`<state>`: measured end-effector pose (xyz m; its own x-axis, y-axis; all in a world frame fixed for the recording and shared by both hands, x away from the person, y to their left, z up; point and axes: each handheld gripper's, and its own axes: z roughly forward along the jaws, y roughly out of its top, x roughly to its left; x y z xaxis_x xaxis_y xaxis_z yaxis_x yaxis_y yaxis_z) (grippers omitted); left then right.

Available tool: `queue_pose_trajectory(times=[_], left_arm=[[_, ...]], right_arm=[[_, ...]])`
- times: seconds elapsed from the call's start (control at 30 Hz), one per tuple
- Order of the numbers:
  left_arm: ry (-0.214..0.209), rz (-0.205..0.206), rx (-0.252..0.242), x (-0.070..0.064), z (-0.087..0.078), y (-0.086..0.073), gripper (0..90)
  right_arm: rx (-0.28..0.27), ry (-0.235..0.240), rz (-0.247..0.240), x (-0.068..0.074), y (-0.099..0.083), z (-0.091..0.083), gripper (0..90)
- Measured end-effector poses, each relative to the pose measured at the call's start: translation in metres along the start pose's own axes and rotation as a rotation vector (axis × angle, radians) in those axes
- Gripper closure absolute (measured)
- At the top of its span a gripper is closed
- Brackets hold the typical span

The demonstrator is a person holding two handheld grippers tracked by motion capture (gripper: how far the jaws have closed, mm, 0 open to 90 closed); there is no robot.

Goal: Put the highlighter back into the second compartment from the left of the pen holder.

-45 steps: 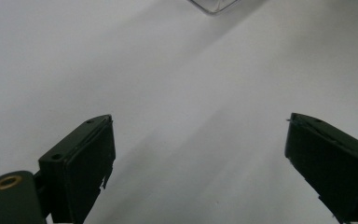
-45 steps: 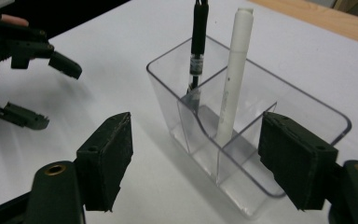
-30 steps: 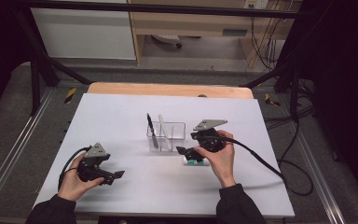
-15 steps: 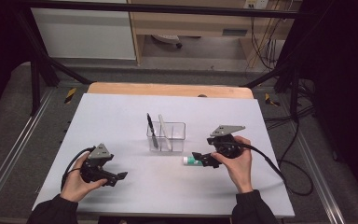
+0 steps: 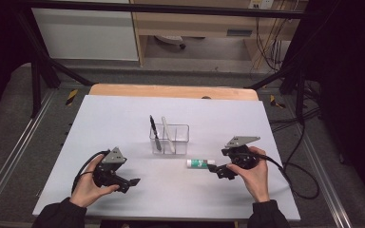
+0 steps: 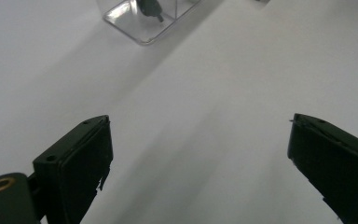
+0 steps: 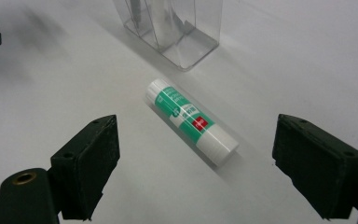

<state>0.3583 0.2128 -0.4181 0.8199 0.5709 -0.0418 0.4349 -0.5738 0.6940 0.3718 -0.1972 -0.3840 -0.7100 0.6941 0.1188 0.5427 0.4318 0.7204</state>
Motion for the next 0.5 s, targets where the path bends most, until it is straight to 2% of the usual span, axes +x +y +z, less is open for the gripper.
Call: queue_pose_trajectory(times=[0.23, 0.5], left_arm=[[-0.032, 0.048, 0.023, -0.013, 0.013, 0.014, 5.4], [-0.061, 0.099, 0.027, -0.027, 0.027, 0.033, 5.5]], right_arm=[[0.016, 0.003, 0.007, -0.004, -0.013, -0.001, 16.1], [0.036, 0.003, 0.018, -0.008, -0.028, 0.0, 17.2]])
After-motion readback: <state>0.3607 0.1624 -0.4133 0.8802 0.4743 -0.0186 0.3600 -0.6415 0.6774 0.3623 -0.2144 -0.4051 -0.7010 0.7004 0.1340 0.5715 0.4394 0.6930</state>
